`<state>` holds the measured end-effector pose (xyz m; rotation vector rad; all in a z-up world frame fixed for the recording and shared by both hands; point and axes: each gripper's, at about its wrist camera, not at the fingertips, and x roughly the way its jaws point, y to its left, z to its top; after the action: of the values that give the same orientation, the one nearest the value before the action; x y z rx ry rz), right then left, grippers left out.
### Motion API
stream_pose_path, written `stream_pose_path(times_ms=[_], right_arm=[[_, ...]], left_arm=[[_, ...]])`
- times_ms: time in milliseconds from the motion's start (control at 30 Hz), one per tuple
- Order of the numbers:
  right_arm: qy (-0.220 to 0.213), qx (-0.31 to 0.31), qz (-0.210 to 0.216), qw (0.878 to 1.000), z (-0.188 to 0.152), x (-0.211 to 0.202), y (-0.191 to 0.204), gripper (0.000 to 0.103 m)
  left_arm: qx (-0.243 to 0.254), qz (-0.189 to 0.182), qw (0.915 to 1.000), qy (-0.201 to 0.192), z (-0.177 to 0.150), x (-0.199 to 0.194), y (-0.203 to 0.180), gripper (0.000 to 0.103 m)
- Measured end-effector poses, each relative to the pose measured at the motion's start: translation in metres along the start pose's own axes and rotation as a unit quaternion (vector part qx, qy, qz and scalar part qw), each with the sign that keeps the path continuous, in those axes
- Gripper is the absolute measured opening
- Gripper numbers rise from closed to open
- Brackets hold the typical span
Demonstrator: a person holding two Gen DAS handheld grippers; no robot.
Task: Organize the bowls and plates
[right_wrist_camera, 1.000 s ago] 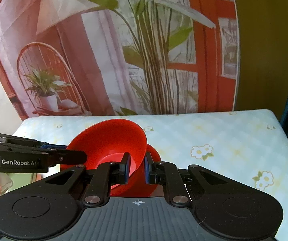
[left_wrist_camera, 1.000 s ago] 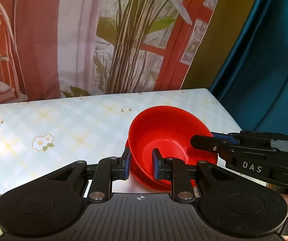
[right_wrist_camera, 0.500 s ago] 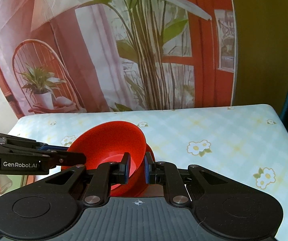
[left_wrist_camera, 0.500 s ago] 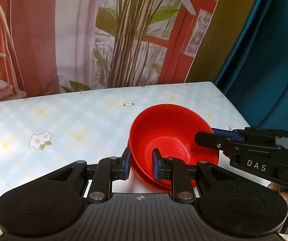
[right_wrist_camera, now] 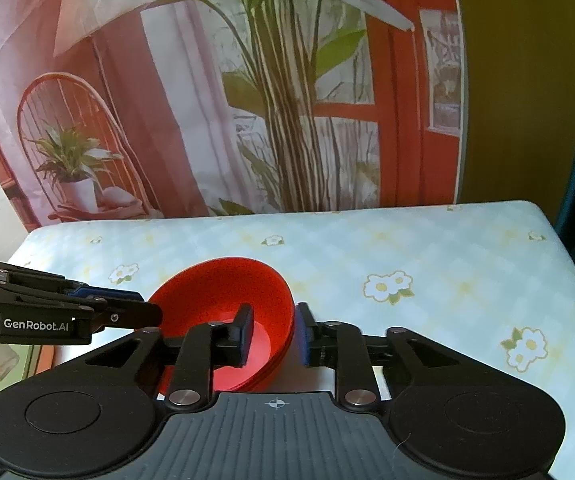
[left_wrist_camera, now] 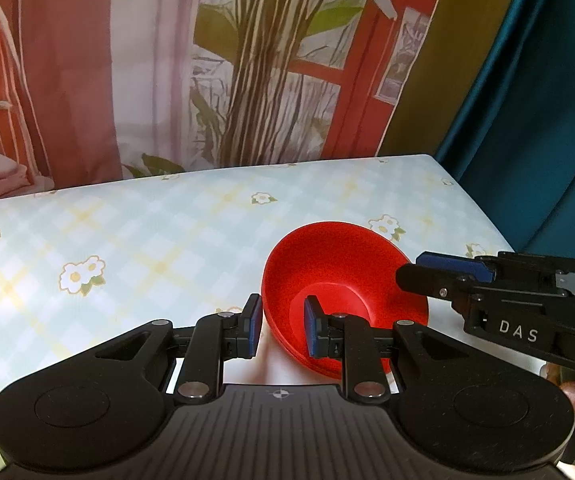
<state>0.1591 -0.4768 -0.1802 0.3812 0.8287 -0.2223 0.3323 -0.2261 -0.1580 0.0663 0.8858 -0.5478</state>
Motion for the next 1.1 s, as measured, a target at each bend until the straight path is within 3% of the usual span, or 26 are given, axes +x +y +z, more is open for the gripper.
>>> stream_pose_path(times_ms=[433,1100], right_arm=[[0.006,0.045,0.004,0.999,-0.014,0.015,-0.004,0.024],[0.005,0.062,0.010,0.998,-0.022,0.018,-0.005,0.024]], left_arm=[[-0.015,-0.003,0.9997,0.018,-0.005,0.017,0.003,0.025],[-0.012,-0.013,0.9995,0.026,-0.011,0.018,-0.002,0.025]])
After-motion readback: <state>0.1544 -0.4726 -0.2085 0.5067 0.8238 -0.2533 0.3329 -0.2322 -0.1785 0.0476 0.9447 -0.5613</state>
